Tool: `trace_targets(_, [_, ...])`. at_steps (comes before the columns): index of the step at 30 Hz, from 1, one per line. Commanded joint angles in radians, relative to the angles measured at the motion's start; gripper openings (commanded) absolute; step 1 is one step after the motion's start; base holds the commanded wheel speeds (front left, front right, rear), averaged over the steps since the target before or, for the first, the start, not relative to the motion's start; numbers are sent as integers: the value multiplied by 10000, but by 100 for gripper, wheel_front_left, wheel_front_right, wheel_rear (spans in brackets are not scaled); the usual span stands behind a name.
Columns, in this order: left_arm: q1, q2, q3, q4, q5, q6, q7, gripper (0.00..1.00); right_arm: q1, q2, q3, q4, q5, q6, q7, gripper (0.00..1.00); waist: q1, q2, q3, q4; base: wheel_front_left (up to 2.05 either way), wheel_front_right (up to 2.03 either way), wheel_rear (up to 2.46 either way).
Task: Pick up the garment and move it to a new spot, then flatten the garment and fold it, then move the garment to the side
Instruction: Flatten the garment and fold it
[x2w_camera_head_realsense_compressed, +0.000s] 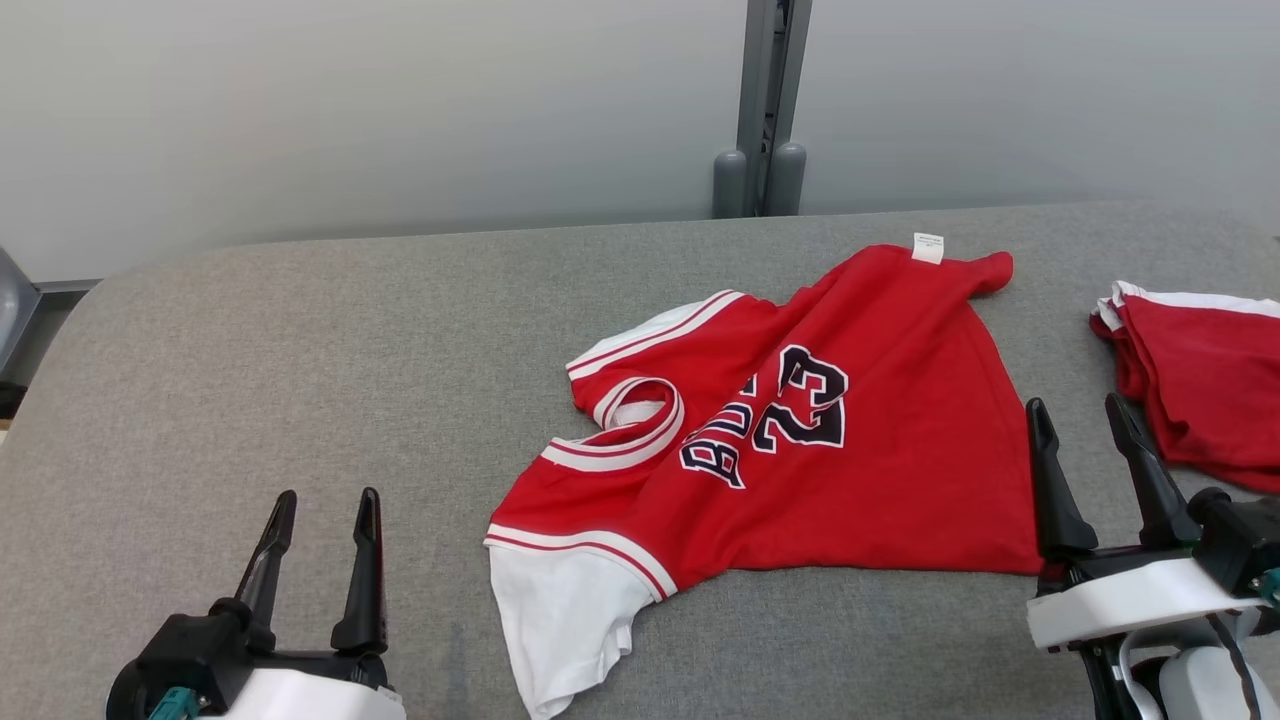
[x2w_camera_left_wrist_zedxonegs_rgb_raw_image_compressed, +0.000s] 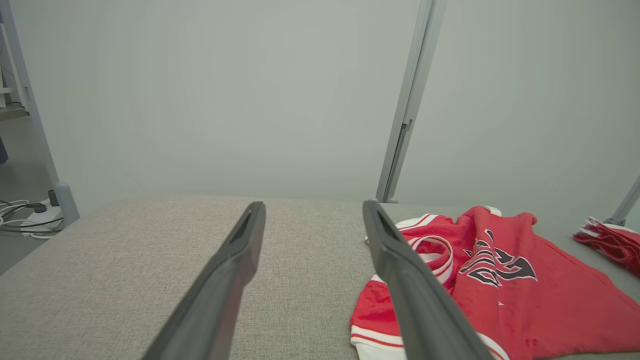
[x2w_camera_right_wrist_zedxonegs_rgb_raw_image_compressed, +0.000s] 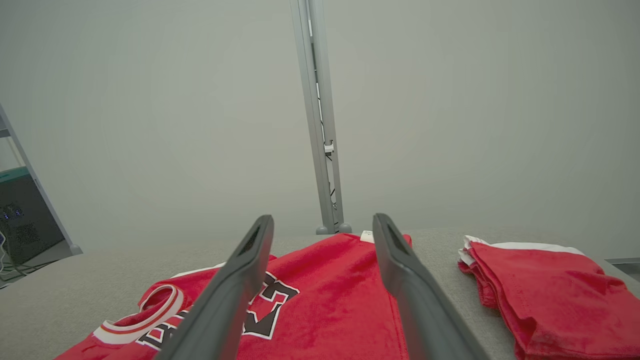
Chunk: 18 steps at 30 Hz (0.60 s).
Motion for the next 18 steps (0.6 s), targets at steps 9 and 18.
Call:
trace_targets(9, [-14,-117,-4,260,-50,-265,124,100,-67,-233,-89,381,-9,1,-43,100,0,-1,-47,-37,0,0,0])
trace_targets(18, [257,-104,-489,1028,-880,-536,2606,100,-246,-710,-333,1320,61,1,1235,100,0,-1,9,-41,0,0,0])
